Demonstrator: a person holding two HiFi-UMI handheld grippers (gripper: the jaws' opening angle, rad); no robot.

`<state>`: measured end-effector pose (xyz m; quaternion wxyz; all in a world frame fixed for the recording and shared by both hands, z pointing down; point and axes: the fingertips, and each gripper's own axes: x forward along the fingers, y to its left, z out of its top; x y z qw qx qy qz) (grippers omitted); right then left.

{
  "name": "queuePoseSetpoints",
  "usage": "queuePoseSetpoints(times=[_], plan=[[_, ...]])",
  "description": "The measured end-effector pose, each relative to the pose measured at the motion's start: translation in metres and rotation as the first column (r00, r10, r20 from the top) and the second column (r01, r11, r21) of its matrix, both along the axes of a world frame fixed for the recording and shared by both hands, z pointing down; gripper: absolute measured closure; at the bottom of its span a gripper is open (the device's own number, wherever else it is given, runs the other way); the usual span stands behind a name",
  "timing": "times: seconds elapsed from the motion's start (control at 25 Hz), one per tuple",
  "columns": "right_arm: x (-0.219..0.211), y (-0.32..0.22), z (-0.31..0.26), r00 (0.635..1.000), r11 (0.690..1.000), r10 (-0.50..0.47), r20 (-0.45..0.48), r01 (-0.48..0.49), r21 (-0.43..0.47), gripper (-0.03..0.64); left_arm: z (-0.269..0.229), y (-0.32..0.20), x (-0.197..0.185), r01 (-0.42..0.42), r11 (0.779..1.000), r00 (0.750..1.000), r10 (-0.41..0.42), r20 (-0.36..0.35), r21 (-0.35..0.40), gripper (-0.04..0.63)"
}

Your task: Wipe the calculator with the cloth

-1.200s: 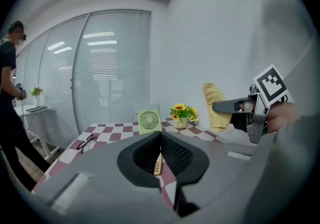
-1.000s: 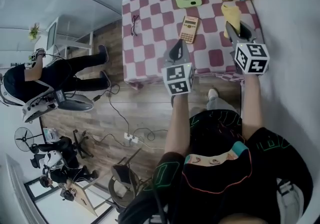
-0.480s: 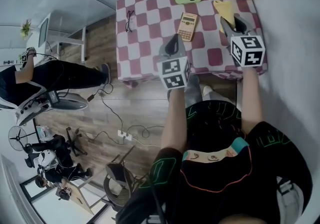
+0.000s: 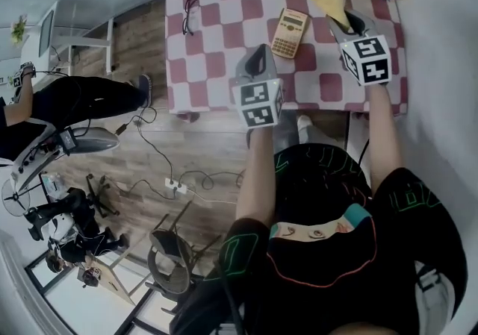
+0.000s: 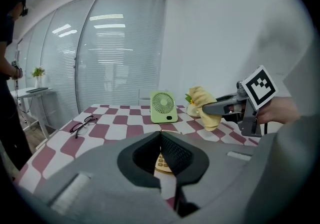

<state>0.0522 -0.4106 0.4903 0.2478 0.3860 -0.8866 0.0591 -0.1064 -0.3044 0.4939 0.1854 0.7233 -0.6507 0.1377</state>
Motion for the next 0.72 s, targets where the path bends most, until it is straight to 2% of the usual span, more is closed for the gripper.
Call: queuePoseSetpoints(times=[0.16, 0.32, 0.52, 0.72], plan=[[-0.021, -0.011, 0.018, 0.994, 0.997, -0.08, -0.078, 0.078, -0.022, 0.492, 0.015, -0.008, -0.008, 0.0, 1.0, 1.0, 0.0, -0.011, -0.031, 0.586], [-0.042, -0.02, 0.038, 0.972, 0.985, -0.172, -0.158, 0.167, -0.041, 0.492, 0.027, -0.016, -0.014, -0.009, 0.999, 1.0, 0.009, -0.007, -0.051, 0.586], [-0.069, -0.027, 0.063, 0.922, 0.957, -0.289, -0.259, 0.28, -0.071, 0.492, 0.044, -0.02, -0.021, -0.014, 0.996, 1.0, 0.012, -0.021, -0.087, 0.586], [-0.086, -0.03, 0.082, 0.853, 0.929, -0.366, -0.371, 0.359, -0.092, 0.492, 0.049, -0.025, -0.025, -0.014, 0.995, 1.0, 0.012, -0.022, -0.102, 0.586]])
